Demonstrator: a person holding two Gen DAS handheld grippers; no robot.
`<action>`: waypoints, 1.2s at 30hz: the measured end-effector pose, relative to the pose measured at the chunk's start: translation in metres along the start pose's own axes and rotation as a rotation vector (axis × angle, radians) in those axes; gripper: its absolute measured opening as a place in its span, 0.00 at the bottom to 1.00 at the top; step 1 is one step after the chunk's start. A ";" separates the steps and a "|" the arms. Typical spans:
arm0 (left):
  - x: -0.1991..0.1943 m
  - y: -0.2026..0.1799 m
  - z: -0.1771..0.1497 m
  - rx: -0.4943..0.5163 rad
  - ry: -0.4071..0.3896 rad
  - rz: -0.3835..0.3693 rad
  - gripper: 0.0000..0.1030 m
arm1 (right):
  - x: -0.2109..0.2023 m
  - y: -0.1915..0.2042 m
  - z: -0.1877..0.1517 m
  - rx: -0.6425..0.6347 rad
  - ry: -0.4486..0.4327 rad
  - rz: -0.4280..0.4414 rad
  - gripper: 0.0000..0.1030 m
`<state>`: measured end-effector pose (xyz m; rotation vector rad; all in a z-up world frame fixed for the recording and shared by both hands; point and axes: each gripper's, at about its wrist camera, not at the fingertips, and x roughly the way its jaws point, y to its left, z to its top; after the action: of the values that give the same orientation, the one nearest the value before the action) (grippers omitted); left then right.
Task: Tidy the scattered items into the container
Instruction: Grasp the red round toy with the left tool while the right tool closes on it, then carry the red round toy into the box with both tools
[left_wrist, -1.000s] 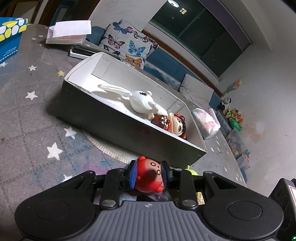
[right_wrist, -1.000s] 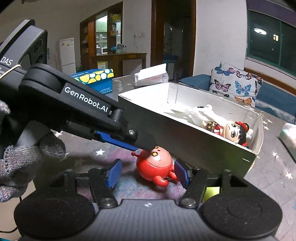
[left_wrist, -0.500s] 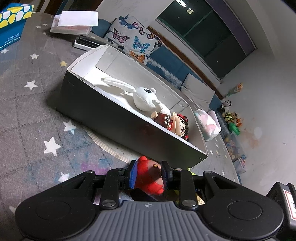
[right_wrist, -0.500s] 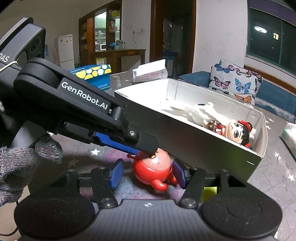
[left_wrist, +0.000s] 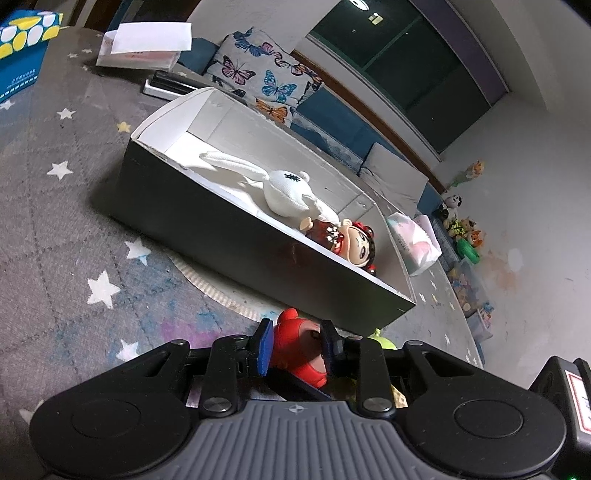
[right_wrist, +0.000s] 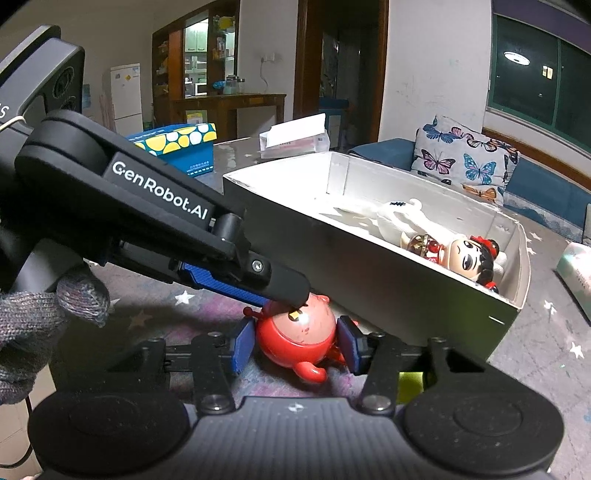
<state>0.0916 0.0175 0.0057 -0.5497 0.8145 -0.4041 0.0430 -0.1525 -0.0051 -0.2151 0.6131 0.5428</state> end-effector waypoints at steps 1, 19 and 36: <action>-0.002 -0.001 0.000 0.005 -0.002 -0.003 0.28 | -0.002 0.000 0.000 -0.001 -0.004 0.000 0.47; -0.036 -0.043 0.042 0.128 -0.154 -0.040 0.28 | -0.030 -0.011 0.056 -0.073 -0.152 -0.038 0.47; 0.031 -0.009 0.105 0.079 -0.105 0.008 0.28 | 0.061 -0.064 0.103 -0.022 -0.041 0.017 0.47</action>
<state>0.1912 0.0253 0.0527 -0.4898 0.6969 -0.3954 0.1700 -0.1453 0.0427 -0.2195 0.5694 0.5691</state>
